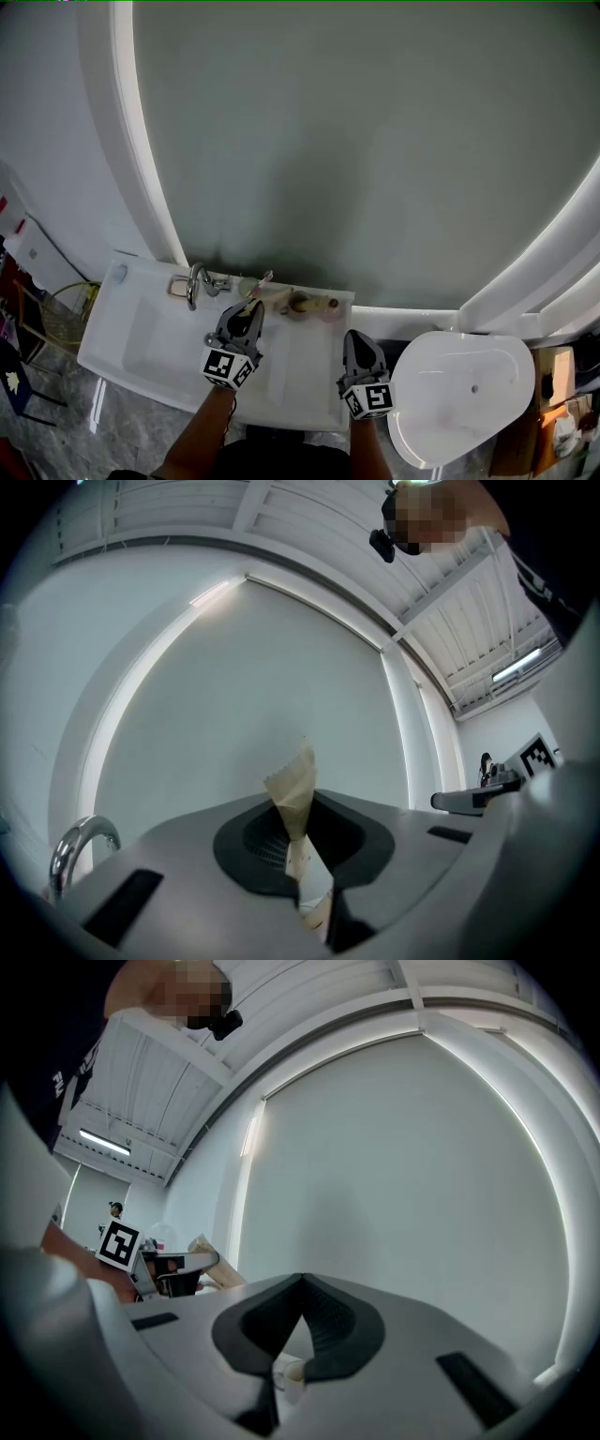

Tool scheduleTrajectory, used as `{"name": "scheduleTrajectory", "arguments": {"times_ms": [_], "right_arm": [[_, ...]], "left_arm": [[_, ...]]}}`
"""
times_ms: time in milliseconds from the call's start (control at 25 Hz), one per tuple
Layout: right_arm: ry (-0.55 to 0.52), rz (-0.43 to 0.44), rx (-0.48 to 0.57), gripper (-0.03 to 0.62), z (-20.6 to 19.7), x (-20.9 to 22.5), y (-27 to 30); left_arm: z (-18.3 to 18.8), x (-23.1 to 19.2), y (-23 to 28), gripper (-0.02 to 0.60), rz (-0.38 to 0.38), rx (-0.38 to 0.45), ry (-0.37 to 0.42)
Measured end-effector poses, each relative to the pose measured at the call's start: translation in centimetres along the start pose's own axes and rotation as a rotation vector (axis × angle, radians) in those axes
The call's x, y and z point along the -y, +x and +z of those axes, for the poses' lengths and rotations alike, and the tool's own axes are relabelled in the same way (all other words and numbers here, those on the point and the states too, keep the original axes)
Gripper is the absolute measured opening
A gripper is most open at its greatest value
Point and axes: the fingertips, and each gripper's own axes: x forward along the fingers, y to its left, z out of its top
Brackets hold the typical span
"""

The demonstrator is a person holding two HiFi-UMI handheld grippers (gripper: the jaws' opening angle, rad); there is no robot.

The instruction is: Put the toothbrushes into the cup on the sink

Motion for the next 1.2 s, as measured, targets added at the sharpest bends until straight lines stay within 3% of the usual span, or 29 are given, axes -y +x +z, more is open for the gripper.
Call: {"name": "scheduleTrajectory", "arguments": {"times_ms": [320,720,1200], "right_arm": [[-0.013,-0.002,0.004,0.028,0.4,0.6,-0.6],[0.009,-0.032,-0.020,0.028,-1.0,1.3,-1.3],[0.040,-0.071,-0.054,0.028,-2.6,2.3,-1.8]], "left_arm": [[-4.3,0.2,3.9,0.044,-0.031,-0.089,0.011],[-12.6,-0.4,7.1,0.044,-0.027,-0.254,0.034],[-16.3,-1.2,9.4,0.044,-0.029,-0.297,0.026]]}}
